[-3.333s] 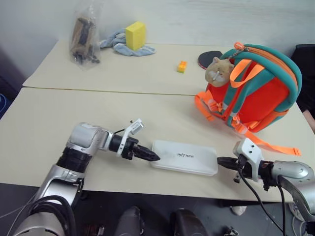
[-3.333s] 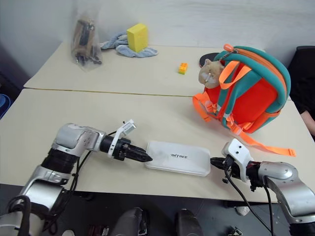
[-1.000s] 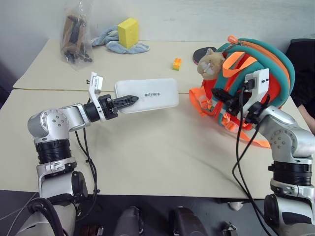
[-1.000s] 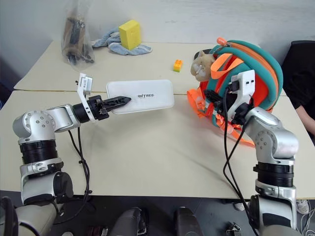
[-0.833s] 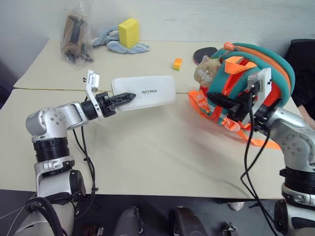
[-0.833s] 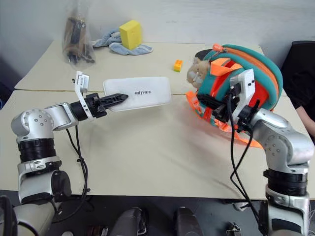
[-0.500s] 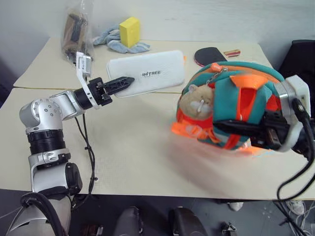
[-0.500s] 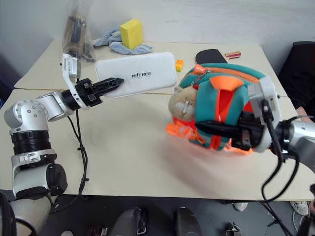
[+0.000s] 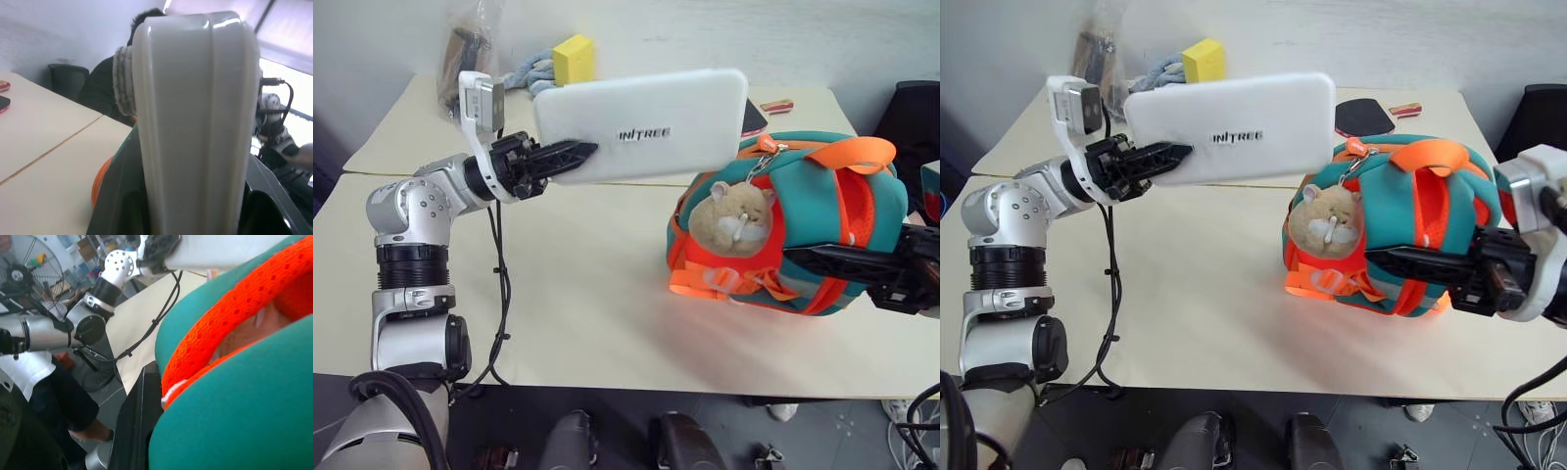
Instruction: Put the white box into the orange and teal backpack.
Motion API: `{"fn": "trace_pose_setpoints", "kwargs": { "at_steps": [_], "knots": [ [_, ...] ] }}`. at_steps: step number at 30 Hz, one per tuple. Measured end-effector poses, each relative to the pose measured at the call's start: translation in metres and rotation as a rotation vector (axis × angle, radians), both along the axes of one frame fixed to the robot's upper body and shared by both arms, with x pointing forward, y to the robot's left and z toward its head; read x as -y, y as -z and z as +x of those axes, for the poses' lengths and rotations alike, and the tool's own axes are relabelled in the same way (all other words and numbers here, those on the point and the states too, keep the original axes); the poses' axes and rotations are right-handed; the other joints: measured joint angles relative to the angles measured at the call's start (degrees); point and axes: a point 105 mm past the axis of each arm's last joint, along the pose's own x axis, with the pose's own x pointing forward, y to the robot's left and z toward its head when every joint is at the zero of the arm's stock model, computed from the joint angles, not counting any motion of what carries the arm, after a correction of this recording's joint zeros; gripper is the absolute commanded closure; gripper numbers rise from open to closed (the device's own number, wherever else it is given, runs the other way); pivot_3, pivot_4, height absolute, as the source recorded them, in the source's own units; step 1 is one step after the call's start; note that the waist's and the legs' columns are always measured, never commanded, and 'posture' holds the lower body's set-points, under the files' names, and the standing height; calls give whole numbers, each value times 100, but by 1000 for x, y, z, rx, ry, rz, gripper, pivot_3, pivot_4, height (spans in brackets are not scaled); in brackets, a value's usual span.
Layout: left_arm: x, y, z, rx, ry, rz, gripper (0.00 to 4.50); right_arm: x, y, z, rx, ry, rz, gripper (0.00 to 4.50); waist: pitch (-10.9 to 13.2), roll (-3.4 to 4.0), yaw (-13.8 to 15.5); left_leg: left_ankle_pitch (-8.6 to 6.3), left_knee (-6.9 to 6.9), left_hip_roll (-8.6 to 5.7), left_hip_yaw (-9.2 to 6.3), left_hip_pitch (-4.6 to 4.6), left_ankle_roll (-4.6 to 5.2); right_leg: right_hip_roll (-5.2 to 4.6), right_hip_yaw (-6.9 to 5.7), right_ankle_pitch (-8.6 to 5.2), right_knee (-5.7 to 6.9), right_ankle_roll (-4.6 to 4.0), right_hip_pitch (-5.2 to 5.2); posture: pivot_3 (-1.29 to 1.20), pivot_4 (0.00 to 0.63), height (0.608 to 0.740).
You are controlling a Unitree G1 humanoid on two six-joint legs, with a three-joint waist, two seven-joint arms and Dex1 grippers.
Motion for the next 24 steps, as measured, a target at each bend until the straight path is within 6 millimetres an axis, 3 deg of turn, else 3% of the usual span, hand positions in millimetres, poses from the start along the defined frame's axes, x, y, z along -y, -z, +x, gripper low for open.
{"fn": "trace_pose_setpoints", "kwargs": {
  "at_steps": [6, 10, 14, 18, 24],
  "knots": [
    [23, 11, 10, 136, 16, 118, 3170, 1, 13, -8, -39, -1, -34, 4479, 1, -1, 98, -4, 8, -2, 1, -1, 10, -1, 2, 1, -6, 2, 7, 0, 150, 740],
    [29, 22, 9, 189, 55, 200, 3170, 2, 12, -10, -25, 4, -36, 4479, 1, -2, 126, -4, 6, -1, 0, -1, 10, 0, 2, 1, -5, 1, 6, 0, 150, 740],
    [47, 19, 11, 285, 101, 271, 3170, 1, 10, -9, -9, 4, -39, 4479, 1, -3, 142, -5, 8, -2, 0, -2, 11, 0, 2, 1, -5, 2, 7, 0, 150, 740],
    [90, 21, 11, 347, 167, 295, 3170, -7, 12, -2, 15, -8, -42, 4479, 2, -4, 158, -8, 14, -4, -1, -8, 18, -2, 1, 2, -10, 3, 7, 0, 150, 740],
    [166, 44, 6, 356, 152, 318, 3170, -18, 20, 6, 35, -9, -40, 4479, 3, -6, 130, -9, 9, -3, -1, -26, 19, 2, 3, 2, -15, 4, -13, 0, 150, 740]
  ]
}}
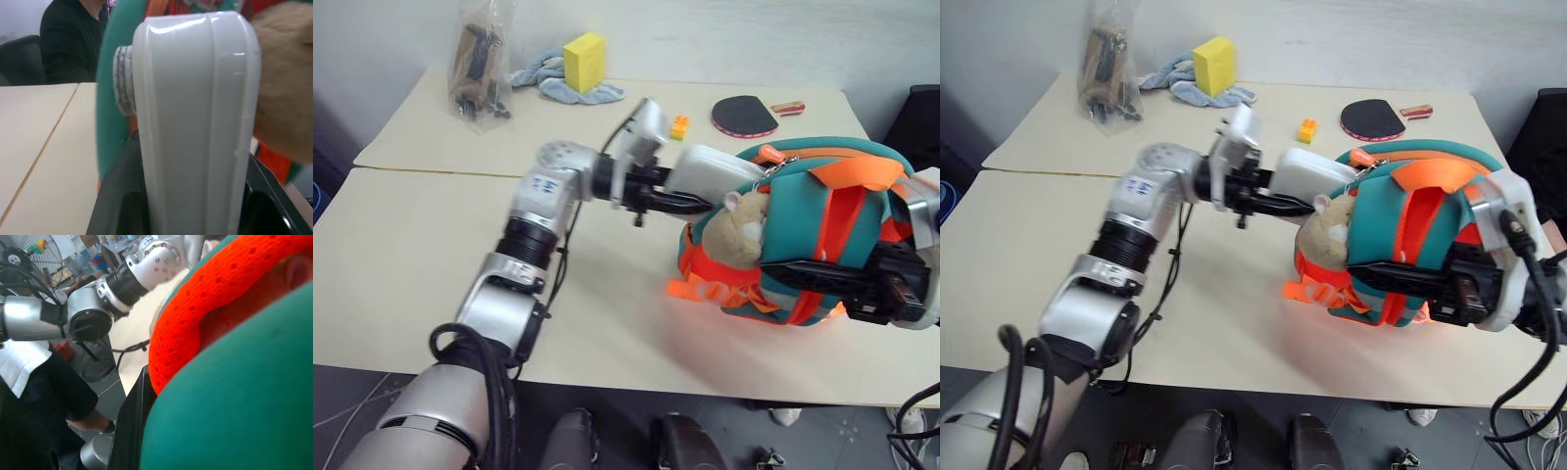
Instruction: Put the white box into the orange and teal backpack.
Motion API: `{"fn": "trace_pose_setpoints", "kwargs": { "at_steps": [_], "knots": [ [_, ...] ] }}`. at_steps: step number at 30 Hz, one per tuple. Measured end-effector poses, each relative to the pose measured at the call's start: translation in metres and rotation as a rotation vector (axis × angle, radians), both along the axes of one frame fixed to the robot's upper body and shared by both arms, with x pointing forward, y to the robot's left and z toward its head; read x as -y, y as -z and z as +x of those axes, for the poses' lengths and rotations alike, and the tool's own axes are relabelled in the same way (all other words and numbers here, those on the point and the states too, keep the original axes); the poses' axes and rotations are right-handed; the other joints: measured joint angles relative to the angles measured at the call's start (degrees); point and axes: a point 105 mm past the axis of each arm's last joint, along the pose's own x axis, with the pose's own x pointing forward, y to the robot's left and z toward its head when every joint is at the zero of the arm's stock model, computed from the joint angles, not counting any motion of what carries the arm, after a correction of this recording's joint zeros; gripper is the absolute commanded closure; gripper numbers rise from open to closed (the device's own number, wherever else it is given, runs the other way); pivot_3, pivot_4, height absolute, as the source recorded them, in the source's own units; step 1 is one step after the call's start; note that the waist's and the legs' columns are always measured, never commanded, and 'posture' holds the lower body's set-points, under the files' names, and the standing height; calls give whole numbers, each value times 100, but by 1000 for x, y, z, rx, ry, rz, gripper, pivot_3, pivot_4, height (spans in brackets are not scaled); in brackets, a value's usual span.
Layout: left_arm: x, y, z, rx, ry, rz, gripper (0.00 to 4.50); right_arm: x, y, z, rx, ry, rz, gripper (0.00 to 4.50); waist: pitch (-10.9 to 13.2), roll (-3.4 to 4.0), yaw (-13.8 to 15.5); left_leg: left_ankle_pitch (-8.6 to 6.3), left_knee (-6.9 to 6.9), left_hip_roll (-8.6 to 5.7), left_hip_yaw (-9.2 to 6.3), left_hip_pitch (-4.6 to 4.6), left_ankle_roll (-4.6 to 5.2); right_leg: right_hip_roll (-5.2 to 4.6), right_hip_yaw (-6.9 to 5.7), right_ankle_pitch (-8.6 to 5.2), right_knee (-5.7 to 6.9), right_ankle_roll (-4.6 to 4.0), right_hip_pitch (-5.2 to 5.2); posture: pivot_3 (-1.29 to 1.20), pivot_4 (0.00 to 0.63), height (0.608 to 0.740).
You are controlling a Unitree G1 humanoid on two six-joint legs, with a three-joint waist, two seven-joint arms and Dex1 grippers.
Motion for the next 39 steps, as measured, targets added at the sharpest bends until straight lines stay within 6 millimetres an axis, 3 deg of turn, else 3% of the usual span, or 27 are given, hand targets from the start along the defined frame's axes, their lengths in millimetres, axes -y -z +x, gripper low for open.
{"fn": "trace_pose_setpoints", "kwargs": {
  "at_steps": [2, 4, 11, 15, 19, 21, 24, 28, 31, 37, 39],
  "knots": [
    [17, 6, 1, 26, -48, 16, 2450, -2, 2, 2, 9, 9, 4, 4500, 0, 0, -5, 0, -1, 2, -1, 2, -1, 3, 1, 0, 4, 0, 0, 0, 150, 740],
    [19, 7, 4, 21, -79, 16, 1955, -3, 2, 3, 15, 14, 8, 4500, 0, 0, -12, 2, 0, 2, 0, 6, -3, 5, 4, 0, 14, 0, -2, 0, 150, 740],
    [-28, -8, 20, 20, -166, 0, 34, -1, 10, 3, -4, 49, -11, 4500, 0, 0, -72, 10, 0, 5, 0, 16, -10, 5, 5, 0, 32, -1, 0, 0, 150, 740],
    [-71, -34, 22, -4, -184, -84, 34, 2, 15, 5, -21, 71, -20, 4500, 0, 0, -112, 11, -3, 5, -2, 15, -12, 2, 2, 0, 31, -1, 0, 0, 150, 740],
    [-99, -56, -20, -92, 6, -132, 34, 3, 15, 6, -11, 79, -18, 4500, 0, 1, -139, 11, -2, 4, -5, 13, -12, -1, 0, 0, 46, -1, 5, 0, 150, 740],
    [-95, -57, -41, -88, 74, -117, 34, 4, 14, 7, -8, 82, -16, 4500, 0, 1, -118, 11, 7, 1, -16, 15, -11, -3, -2, 0, 25, -1, 16, 0, 150, 740],
    [-79, -39, -51, -57, 68, -56, 34, 4, 14, 7, -5, 85, -17, 4500, 0, 1, -68, 9, 19, -1, -23, 28, -7, -2, -3, 0, 16, -1, 42, 0, 150, 740],
    [-53, -6, -49, -40, 31, 13, 34, 5, 16, 9, 1, 99, -33, 4500, 0, 1, -48, 7, 16, 0, -23, 42, -5, 1, -3, 0, 2, 0, 63, 0, 150, 740],
    [-31, -3, -45, -8, -3, -10, 34, 4, 16, 9, 4, 100, -25, 4500, 0, 1, -1, 5, 11, -1, -24, 40, -2, 3, -4, 1, -8, 2, 64, 0, 150, 740],
    [-17, 3, -40, 5, -32, -21, 34, 2, 20, 5, -6, 91, -23, 4500, 0, 2, 3, 6, 3, 1, -22, 41, -4, 7, -3, 1, -11, 2, 62, 0, 150, 740],
    [-16, 3, -39, 8, -43, -27, 429, 3, 23, 4, -21, 99, -23, 4500, 0, 1, 5, 6, 4, 0, -23, 41, -3, 5, -3, 1, -11, 2, 63, 0, 150, 740]
  ]
}}
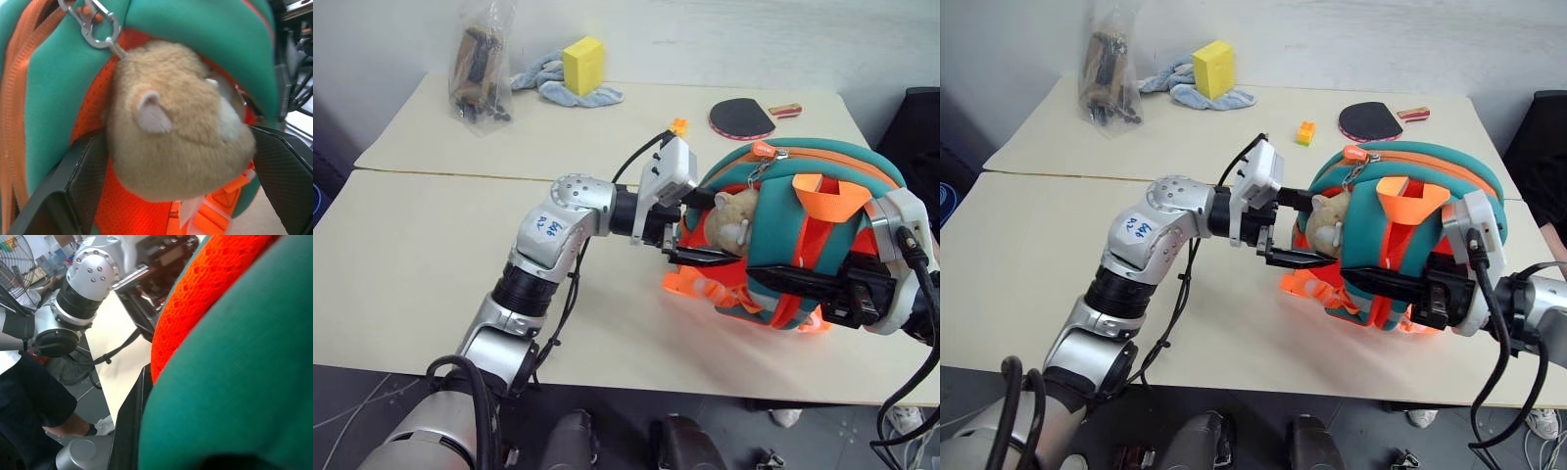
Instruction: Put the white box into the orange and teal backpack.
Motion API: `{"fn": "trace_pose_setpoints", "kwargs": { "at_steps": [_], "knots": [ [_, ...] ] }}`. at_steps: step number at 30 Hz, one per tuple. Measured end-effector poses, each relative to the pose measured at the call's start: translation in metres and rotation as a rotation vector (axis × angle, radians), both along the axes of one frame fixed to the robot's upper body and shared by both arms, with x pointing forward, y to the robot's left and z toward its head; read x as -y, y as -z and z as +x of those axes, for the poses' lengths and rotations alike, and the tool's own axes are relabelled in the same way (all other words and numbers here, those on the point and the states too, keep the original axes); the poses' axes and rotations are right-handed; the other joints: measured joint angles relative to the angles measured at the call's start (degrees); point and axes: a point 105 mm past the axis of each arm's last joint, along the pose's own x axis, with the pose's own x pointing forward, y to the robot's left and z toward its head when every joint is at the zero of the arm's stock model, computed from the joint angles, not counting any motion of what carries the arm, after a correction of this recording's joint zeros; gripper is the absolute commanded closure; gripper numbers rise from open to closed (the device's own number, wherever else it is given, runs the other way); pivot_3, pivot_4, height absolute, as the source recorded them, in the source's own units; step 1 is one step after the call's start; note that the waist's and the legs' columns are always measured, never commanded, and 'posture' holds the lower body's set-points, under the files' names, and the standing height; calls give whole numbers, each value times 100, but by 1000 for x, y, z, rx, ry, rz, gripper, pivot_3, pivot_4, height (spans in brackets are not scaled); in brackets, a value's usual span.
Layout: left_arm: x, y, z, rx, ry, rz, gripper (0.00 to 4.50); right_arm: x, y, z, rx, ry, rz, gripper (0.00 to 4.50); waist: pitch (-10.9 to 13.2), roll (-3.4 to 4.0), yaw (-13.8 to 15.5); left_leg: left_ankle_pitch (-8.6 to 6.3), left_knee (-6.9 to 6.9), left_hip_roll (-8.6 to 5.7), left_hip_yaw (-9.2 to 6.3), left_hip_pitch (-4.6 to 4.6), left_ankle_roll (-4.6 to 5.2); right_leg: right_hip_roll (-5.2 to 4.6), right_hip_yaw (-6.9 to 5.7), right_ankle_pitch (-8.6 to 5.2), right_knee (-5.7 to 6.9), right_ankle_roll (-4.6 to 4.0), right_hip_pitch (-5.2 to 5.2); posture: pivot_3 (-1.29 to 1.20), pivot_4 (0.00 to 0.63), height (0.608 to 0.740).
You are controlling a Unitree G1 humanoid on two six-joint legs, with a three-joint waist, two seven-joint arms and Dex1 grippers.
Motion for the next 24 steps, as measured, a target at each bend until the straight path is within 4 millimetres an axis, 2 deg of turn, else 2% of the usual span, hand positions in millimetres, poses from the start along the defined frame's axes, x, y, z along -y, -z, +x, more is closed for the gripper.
{"fn": "trace_pose_setpoints", "kwargs": {
  "at_steps": [1, 7, 10, 12, 15, 19, 22, 24],
  "knots": [
    [-1, 0, 1, 1, -3, 0, 617, 0, 0, 0, -2, 2, 1, 4500, 0, 0, -1, 0, 0, 0, 0, 0, 0, 0, 0, 0, 0, 0, 0, 0, 150, 740],
    [-6, 2, 6, -4, -18, -3, 2440, 4, 0, -2, 8, 28, 7, 4500, 0, 0, -1, 0, -1, 0, -1, 0, 0, 1, -2, 0, -1, 0, 1, 0, 150, 740],
    [-8, 2, 7, -3, -16, 3, 3206, 4, 0, -2, 11, 39, 7, 4500, 0, 0, -1, 0, -1, 0, -1, 1, 0, 0, -2, 0, -1, 0, 1, 0, 150, 740],
    [-10, 3, 6, -5, -6, 8, 3495, 4, 2, -4, 9, 41, 5, 4500, 0, 0, 0, 0, -2, 0, -1, 1, 0, 0, -2, 0, -2, 0, 2, 0, 150, 740],
    [-19, -3, 9, -22, -5, 4, 3719, 8, 3, -5, 6, 62, 5, 4500, 0, 0, 0, 0, -1, 0, -1, 1, -1, 0, -2, 0, -2, 0, 2, 0, 150, 740],
    [-38, -27, 23, -48, -44, -15, 3739, 12, 3, -6, 11, 82, 14, 4500, 0, 0, -14, 1, -5, 0, -1, 2, -1, 1, -2, 0, -2, 0, 1, 0, 150, 740],
    [-60, -39, 36, -65, -97, -32, 3739, 13, 2, -6, 16, 88, 20, 4500, 0, 0, -25, 2, -10, 1, 0, 2, -3, 3, -2, 0, -2, 0, -3, 0, 150, 740],
    [-85, -42, 48, -73, -161, -33, 3739, 14, 4, -6, 8, 92, 23, 4500, 0, 0, -37, 3, -13, 2, 1, 2, -5, 3, -2, 0, -1, 0, -6, 0, 150, 740]
  ]
}}
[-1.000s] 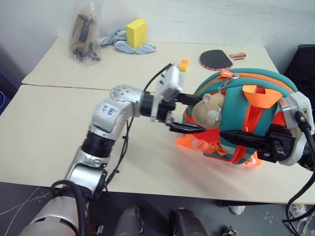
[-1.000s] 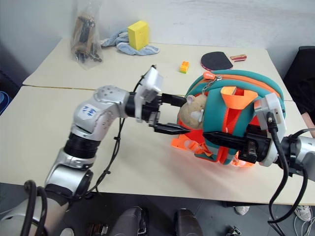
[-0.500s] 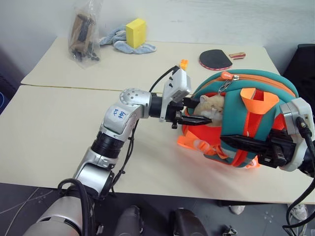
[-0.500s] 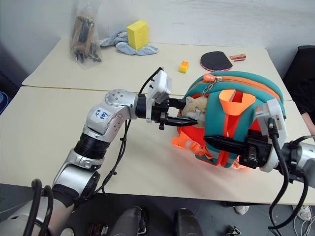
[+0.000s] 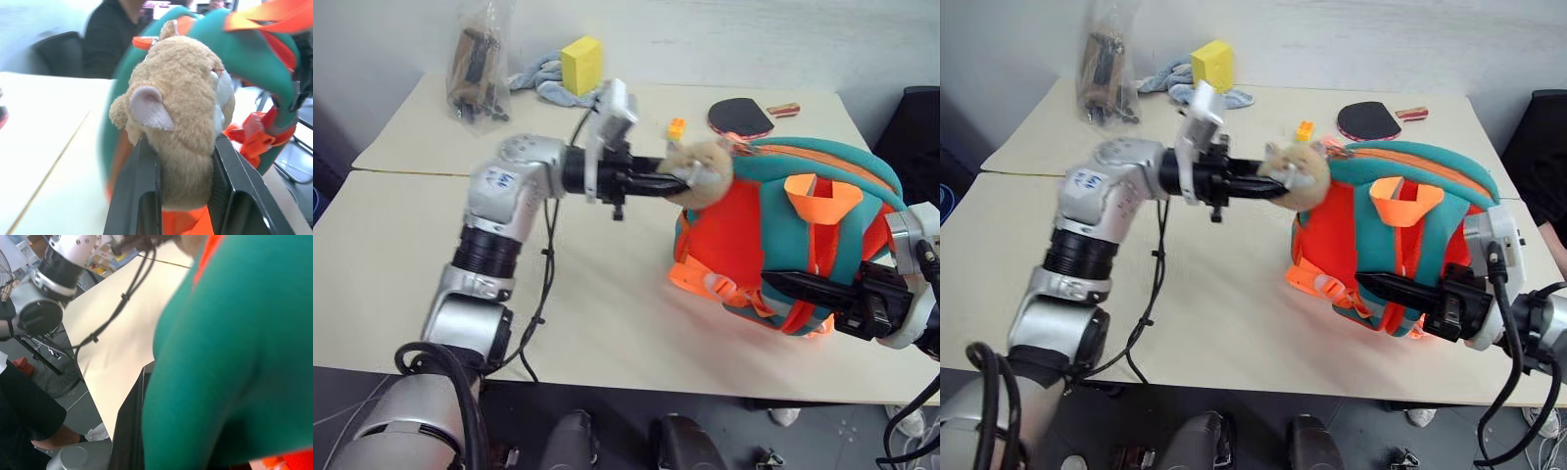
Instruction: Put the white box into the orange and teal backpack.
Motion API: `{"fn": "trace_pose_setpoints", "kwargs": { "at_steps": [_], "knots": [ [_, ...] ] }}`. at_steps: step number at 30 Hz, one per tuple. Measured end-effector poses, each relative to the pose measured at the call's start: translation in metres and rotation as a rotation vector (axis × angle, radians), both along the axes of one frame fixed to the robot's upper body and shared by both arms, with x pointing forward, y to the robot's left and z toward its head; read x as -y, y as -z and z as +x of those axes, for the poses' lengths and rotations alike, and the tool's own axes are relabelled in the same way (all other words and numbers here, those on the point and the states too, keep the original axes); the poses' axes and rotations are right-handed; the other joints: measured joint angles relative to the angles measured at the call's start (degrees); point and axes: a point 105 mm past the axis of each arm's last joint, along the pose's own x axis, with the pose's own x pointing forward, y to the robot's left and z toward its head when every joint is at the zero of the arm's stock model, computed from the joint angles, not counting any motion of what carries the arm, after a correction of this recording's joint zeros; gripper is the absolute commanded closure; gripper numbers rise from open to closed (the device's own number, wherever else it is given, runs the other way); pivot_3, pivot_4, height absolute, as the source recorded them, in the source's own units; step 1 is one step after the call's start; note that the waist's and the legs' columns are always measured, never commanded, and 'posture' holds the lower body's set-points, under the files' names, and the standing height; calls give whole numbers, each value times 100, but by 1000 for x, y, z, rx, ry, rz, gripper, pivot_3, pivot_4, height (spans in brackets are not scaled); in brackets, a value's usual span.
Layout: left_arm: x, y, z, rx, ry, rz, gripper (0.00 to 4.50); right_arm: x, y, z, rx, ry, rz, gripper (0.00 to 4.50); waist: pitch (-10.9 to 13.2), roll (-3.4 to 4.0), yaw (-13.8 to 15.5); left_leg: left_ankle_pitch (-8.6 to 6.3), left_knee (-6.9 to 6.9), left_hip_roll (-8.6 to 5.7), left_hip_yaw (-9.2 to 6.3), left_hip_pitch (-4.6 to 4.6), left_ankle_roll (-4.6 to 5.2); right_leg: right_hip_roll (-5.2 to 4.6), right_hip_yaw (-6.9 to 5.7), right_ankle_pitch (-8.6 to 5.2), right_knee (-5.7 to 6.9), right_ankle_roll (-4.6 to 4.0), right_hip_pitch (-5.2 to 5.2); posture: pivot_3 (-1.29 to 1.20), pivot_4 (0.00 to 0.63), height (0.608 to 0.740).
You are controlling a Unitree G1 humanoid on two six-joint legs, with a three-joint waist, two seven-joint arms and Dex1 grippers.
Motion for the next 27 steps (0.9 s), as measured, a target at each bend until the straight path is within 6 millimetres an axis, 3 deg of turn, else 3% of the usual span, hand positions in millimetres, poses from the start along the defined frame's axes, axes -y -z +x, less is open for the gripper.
{"fn": "trace_pose_setpoints", "kwargs": {
  "at_steps": [3, 6, 10, 14, 20, 21, 24, 27],
  "knots": [
    [-14, 11, 9, -15, -40, 43, 3739, 1, 1, 0, 1, 7, 4, 4500, 0, 0, 24, 0, 4, -1, 0, -1, 0, -3, 0, 0, 0, 0, 1, 0, 150, 740],
    [-23, 38, 13, -69, -62, 115, 3739, 2, 1, 0, 11, 15, 14, 4500, 0, 0, 26, -1, 6, -3, 0, 0, 2, -5, 0, 0, 0, 0, 4, 0, 150, 740],
    [-27, 91, 9, -128, -57, 240, 3739, 3, 1, 1, 15, 20, 19, 4500, 0, 0, 16, -1, 5, -1, 0, 0, 2, -5, 1, 0, 1, 0, 2, 0, 150, 740],
    [-16, 146, 6, -55, -52, 377, 3739, 5, 1, 3, 38, 38, 19, 4500, 0, -1, 38, -2, 9, -2, 0, 1, 4, -5, 0, 0, 0, 0, 4, 0, 150, 740],
    [-9, 153, 4, 9, -58, 373, 3739, 13, 5, 9, 88, 102, -4, 4500, -4, -1, 42, -8, 11, -4, -3, 26, 14, -10, -2, 1, -2, 0, 36, 0, 150, 740],
    [-10, 152, 3, -15, -61, 363, 3051, 15, 6, 11, 103, 129, -17, 4500, -4, -1, 36, -8, 10, -4, -3, 25, 14, -10, -3, 1, -2, 0, 34, 0, 150, 740],
    [-14, 151, -4, -101, -33, 345, 2143, 23, 11, 17, 102, 192, -57, 3571, -4, -1, 30, -5, 5, -3, -3, 17, 9, -8, -5, 0, -1, 0, 21, 0, 150, 740],
    [-30, 137, -15, -190, 14, 296, 1183, 36, 27, 11, 43, 217, -106, 2545, -3, 1, 31, -2, -4, -2, -2, 1, 3, -5, -5, 0, 1, -1, 3, 0, 150, 740]
  ]
}}
